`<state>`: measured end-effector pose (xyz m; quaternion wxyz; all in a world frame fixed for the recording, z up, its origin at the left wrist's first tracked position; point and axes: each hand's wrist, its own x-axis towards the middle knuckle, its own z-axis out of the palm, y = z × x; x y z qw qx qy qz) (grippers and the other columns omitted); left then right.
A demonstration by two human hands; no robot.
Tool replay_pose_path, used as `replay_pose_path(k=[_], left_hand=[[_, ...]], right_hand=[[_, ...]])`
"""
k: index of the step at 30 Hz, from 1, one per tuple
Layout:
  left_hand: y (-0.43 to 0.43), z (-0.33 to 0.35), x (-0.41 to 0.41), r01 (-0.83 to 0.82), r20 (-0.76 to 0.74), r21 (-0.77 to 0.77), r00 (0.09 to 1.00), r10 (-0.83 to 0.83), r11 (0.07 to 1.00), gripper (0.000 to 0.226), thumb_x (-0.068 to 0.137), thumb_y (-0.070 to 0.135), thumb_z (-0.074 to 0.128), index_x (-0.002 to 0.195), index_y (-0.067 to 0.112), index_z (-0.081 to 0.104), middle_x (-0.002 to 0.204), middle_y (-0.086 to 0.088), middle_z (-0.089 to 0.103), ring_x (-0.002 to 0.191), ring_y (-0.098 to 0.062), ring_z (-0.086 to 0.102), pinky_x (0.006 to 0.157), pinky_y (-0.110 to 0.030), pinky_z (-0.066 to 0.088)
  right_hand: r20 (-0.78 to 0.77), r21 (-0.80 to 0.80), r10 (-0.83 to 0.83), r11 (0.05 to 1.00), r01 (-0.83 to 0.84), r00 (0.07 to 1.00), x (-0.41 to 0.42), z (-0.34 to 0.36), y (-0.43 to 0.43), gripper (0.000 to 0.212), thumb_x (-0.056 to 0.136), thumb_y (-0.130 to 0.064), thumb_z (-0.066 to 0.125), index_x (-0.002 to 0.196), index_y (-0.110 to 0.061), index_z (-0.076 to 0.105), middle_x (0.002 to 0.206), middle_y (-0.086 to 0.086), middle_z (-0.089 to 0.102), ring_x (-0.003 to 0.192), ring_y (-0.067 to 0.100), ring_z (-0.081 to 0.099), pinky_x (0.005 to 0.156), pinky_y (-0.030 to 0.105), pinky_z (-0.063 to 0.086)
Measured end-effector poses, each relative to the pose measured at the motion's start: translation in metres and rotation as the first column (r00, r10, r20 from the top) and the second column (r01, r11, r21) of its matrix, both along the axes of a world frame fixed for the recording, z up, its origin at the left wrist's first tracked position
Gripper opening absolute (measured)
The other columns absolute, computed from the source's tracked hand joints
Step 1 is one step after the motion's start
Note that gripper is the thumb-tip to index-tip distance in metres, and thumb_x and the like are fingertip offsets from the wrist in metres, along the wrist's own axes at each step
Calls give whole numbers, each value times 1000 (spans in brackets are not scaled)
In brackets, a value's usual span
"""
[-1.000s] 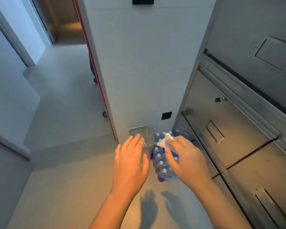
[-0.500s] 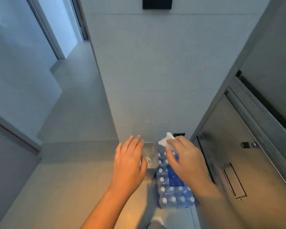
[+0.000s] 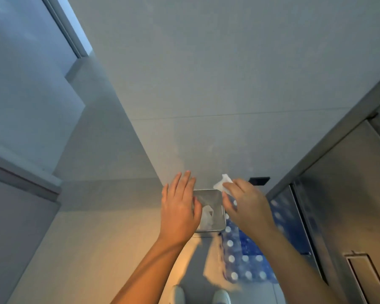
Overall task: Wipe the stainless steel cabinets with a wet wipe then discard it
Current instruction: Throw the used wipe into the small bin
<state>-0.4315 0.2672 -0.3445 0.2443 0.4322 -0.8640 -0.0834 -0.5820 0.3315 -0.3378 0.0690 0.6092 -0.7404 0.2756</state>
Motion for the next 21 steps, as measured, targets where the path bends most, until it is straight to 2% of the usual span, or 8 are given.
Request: replay_pose_path(k=[6, 9, 12, 15, 17, 19, 21], left_hand=[[-34, -70, -10, -6, 51, 49, 999, 4, 999, 42, 67, 10, 57, 107, 1, 67, 119, -15, 63, 109, -37, 59, 85, -60, 43], [-43, -104, -8, 9, 55, 63, 998, -12, 998, 42, 68, 9, 59, 109, 2, 66, 121, -15, 62, 112, -36, 58, 88, -59, 42], [-52, -138, -6, -3, 45, 135, 999, -3, 991, 42, 72, 8, 58, 113, 2, 64, 123, -14, 61, 115, -36, 56, 92, -57, 38], [-58, -170, -2, 17, 105, 210, 994, -40, 978, 44, 74, 7, 60, 117, 2, 62, 126, -14, 59, 117, -34, 55, 93, -55, 41], [-61, -189, 3, 27, 154, 275, 985, -72, 961, 45, 79, 8, 62, 124, 4, 58, 134, -12, 53, 124, -31, 50, 100, -51, 37], [-65, -204, 7, 37, 186, 303, 978, -97, 952, 48, 79, 9, 67, 126, 5, 57, 135, -12, 52, 125, -31, 48, 101, -49, 35], [-69, -216, 8, 46, 198, 286, 974, -106, 957, 51, 72, 7, 74, 121, 4, 60, 129, -14, 57, 119, -33, 54, 95, -51, 41]], right_hand=[[95, 56, -7, 998, 2, 995, -10, -78, -35, 19, 80, -18, 56, 81, -4, 69, 73, 9, 62, 58, 27, 59, 51, 32, 51], [150, 79, 7, 997, -19, 989, -8, -116, -49, 31, 83, -24, 45, 81, -6, 70, 73, 8, 62, 57, 25, 59, 51, 28, 51], [184, 132, 7, 991, -31, 983, -6, -152, -61, 31, 83, -25, 45, 80, -7, 70, 75, 6, 64, 56, 20, 59, 51, 20, 46], [240, 237, -1, 970, -58, 971, -3, -186, -73, 16, 79, -18, 58, 81, -8, 70, 76, 7, 63, 57, 20, 60, 50, 19, 45], [286, 305, -17, 949, -74, 958, -1, -206, -80, 7, 74, -10, 71, 80, -6, 70, 78, 8, 63, 58, 23, 61, 49, 21, 45], [315, 375, -45, 923, -81, 948, 0, -227, -86, 8, 78, -8, 69, 85, -4, 70, 86, 12, 63, 68, 27, 63, 55, 24, 46], [312, 428, -53, 899, -91, 949, 0, -246, -92, 18, 89, -14, 58, 99, -4, 68, 101, 12, 61, 86, 28, 61, 69, 21, 39]])
